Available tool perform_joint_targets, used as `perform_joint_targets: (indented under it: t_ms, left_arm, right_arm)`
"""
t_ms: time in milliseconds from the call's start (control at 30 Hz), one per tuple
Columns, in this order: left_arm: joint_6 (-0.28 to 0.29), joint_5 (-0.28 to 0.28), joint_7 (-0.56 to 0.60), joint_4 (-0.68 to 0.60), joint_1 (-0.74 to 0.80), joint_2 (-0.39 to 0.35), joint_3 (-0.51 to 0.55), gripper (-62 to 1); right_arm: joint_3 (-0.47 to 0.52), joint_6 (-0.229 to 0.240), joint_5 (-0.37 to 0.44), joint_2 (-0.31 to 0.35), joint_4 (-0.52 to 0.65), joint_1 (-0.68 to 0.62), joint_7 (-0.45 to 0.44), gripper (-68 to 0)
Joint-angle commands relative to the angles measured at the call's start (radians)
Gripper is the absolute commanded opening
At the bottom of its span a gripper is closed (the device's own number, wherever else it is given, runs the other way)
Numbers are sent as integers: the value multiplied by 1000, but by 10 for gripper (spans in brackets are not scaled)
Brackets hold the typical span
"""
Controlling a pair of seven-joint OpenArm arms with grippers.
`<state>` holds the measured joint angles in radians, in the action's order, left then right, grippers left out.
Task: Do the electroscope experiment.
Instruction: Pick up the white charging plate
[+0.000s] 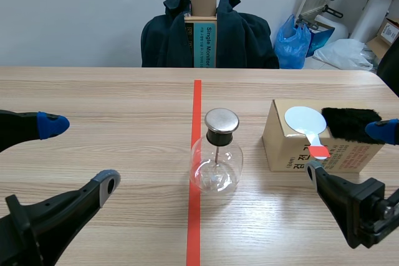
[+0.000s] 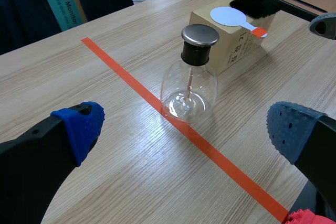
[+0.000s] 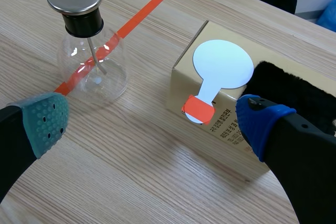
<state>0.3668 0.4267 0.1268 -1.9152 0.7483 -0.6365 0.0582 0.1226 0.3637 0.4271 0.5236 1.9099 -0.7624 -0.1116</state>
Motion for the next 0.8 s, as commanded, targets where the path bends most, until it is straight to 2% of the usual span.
perform_joint_targets:
  t_ms: [0,300,367,433,533,600,667,733,767]
  left_arm:
    - [-2,6,14,-14,-1,-6,6,14]
    - [-2,-2,14,-14,-3,-6,6,14]
    - [-2,-2,14,-14,-3,-7,6,14]
    - [-2,-2,14,-14,-3,-7,6,14]
    - [-2,-2,14,-14,-3,-6,6,14]
    - [-2,-2,14,-14,-3,-7,6,14]
    - [-2,-2,14,-14,-3,-7,6,14]
    - [-2,-2,13,-14,-3,-7,6,14]
    - [-2,-2,13,-14,-3,-7,6,14]
  right_arm:
    - [2,4,8,5,17,9,-15,4]
    - [2,3,-2,5,17,10,22,4]
    - [2,3,-31,5,17,12,23,4]
    - [2,-11,-112,5,20,20,0,4]
    - [-1,-11,-323,-4,34,33,-51,4]
    - [-12,-11,-540,-18,53,33,-85,4]
    - [-30,-24,-798,-39,61,33,-107,4]
    - [-53,-60,-1033,-68,61,31,-124,4]
    - [-66,-94,-1143,-84,61,31,-128,4]
